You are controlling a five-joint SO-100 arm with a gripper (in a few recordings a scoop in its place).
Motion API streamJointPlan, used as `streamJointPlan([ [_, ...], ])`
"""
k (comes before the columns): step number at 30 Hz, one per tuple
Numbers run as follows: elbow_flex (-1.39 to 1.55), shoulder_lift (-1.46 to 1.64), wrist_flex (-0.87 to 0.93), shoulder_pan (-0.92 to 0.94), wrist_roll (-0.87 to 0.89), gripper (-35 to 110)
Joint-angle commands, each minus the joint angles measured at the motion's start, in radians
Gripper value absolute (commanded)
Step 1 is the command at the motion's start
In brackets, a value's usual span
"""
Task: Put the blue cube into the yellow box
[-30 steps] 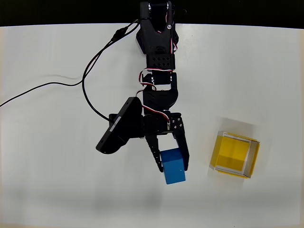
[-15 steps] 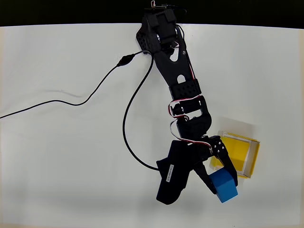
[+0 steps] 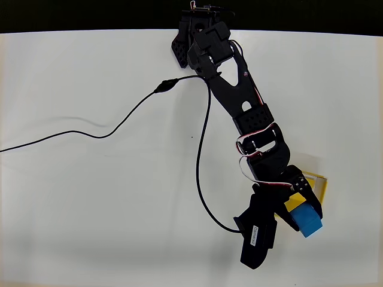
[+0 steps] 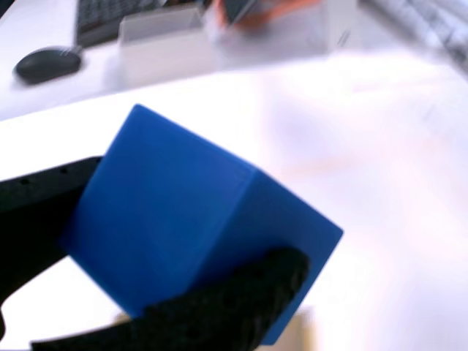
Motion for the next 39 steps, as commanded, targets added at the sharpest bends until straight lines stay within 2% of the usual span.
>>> streamJointPlan([
  [1,-0.146,0.038,0.087,-0.046,0.032,16],
  [10,-0.15,-0.029,0.19,-0.072,0.11,16],
  [27,-0.186,-0.186,0.213,-0.072,0.141,17],
  [30,-0.186,-0.204,0.202,-0.071,0.147,19],
  [39,-0.179,-0.241,0.163,-0.054,0.146,38],
])
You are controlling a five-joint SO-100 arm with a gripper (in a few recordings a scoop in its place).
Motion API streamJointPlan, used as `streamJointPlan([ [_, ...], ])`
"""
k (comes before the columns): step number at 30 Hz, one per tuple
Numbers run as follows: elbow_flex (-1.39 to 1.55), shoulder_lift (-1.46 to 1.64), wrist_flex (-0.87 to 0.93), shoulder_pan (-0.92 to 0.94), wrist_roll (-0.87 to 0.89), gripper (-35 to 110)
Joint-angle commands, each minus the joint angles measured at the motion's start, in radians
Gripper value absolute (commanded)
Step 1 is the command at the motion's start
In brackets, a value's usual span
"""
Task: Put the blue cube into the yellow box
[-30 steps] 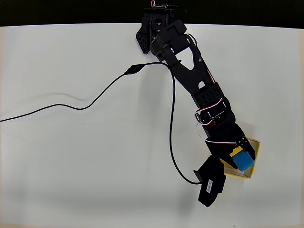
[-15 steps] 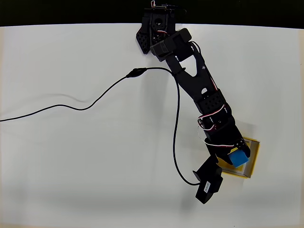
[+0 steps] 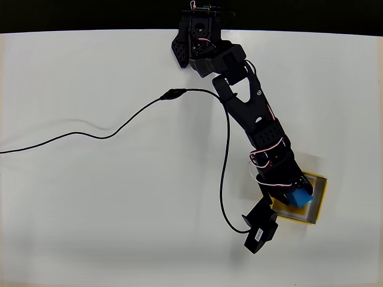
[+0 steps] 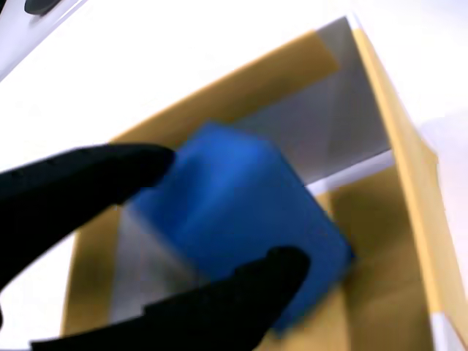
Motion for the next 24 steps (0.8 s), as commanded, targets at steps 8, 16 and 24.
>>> streamJointPlan([
  [8,-0.147,0.186,-0.1,0.014,-0.1,35],
  [16,-0.11,0.471,-0.08,0.126,-0.301,20],
  [24,0.281,0.827,-0.015,0.383,-0.365,11],
])
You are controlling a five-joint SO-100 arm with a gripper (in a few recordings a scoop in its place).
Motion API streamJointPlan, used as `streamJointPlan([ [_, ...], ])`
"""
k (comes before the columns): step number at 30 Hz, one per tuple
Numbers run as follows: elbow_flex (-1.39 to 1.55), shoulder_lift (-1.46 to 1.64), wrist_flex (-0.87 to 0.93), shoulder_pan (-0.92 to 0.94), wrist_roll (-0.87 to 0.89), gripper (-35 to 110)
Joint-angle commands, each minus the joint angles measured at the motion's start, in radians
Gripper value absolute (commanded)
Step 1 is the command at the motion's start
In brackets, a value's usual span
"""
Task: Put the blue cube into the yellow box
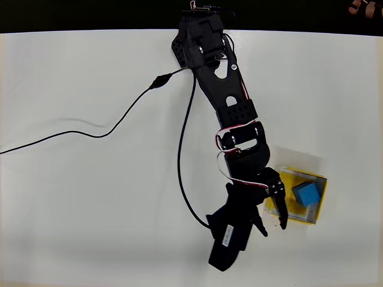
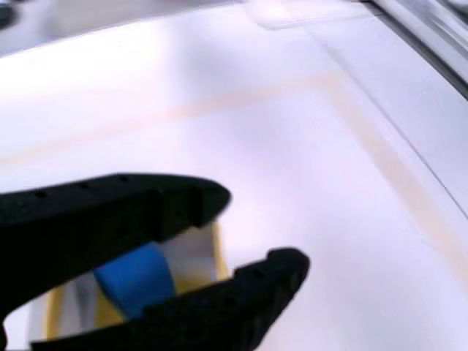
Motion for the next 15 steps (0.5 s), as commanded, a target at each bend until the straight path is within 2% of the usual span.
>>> streamJointPlan([
  [1,0.189,0.302,0.018,0.106,-0.035,10],
  [8,0.615,0.692,0.141,0.216,-0.04,4],
  [15,0.969,1.1,0.344,0.267,-0.049,0],
])
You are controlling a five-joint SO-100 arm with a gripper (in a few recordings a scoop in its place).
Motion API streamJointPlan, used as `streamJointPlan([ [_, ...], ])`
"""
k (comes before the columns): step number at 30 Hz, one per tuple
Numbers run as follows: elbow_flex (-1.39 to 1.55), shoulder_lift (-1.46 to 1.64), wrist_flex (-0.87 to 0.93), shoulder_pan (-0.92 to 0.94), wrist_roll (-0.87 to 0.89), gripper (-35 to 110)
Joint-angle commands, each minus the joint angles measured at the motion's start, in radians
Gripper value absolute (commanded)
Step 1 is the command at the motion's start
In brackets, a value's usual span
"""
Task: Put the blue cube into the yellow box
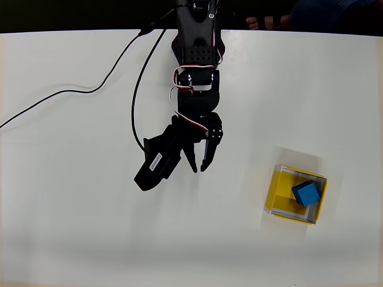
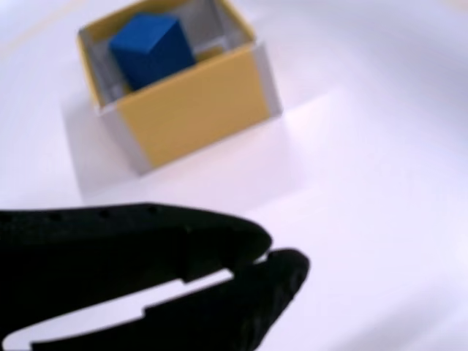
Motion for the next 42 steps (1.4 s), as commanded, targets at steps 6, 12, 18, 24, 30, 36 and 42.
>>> streamJointPlan([
  [6,0.31,0.383,0.178,0.083,-0.02,0],
  [12,0.491,0.528,0.267,0.104,0.002,0],
  [18,0.505,0.597,0.512,0.103,0.018,0],
  [24,0.505,0.624,0.765,0.109,0.041,0],
  [30,0.505,0.634,0.773,0.132,0.083,0],
  [36,0.505,0.635,0.772,0.138,0.104,0],
  [42,0.505,0.63,0.77,0.138,0.104,0],
])
